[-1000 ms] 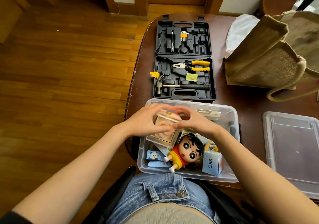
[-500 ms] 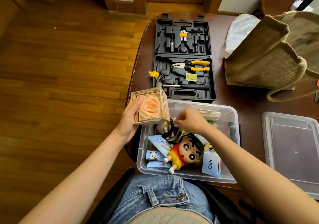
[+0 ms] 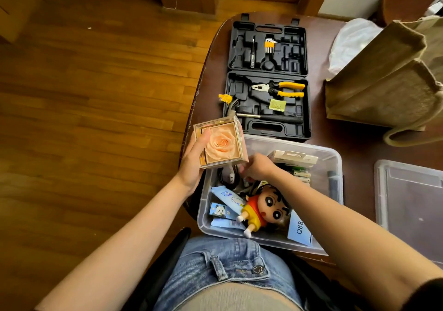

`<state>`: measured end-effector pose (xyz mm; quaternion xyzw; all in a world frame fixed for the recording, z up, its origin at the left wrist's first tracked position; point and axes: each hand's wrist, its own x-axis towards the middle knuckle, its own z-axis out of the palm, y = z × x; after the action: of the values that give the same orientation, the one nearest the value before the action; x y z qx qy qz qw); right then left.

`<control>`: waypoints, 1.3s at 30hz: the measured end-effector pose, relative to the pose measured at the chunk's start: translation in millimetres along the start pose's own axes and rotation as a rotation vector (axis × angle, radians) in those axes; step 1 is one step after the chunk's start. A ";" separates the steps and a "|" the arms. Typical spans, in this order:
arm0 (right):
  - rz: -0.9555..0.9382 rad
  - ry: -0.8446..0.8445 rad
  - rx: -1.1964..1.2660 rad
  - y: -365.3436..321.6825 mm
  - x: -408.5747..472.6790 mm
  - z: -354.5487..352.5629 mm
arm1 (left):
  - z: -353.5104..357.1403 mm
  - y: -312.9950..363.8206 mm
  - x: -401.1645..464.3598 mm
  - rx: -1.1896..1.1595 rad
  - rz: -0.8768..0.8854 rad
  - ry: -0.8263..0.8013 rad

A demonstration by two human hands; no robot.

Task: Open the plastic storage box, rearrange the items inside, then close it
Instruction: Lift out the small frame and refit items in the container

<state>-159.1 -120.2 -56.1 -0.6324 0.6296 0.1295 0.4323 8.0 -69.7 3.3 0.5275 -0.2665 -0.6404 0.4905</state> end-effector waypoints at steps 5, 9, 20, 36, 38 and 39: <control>0.056 0.205 -0.475 -12.1 -2.3 16.1 | 0.2 -0.8 0.5 -0.004 -0.005 0.006; -0.034 0.179 -0.642 -19.7 1.1 30.0 | -0.2 -1.1 1.6 -0.021 -0.015 0.018; 0.042 -0.003 -0.417 -29.2 3.4 56.7 | -0.8 -3.2 4.4 -0.015 -0.025 0.023; -0.256 -0.108 -0.285 -24.7 -15.1 -4.4 | 1.0 -3.6 5.4 0.028 -0.006 -0.012; -0.276 -0.068 -0.271 -12.5 -30.6 -26.9 | -0.3 -2.1 6.2 0.025 -0.027 -0.009; -0.259 -0.054 -0.244 -2.1 -38.8 -35.0 | -0.4 -1.0 6.2 0.045 -0.034 -0.017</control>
<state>-177.2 -118.8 -7.1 -0.7523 0.5106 0.1651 0.3821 8.3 -74.9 -0.2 0.5373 -0.2758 -0.6469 0.4655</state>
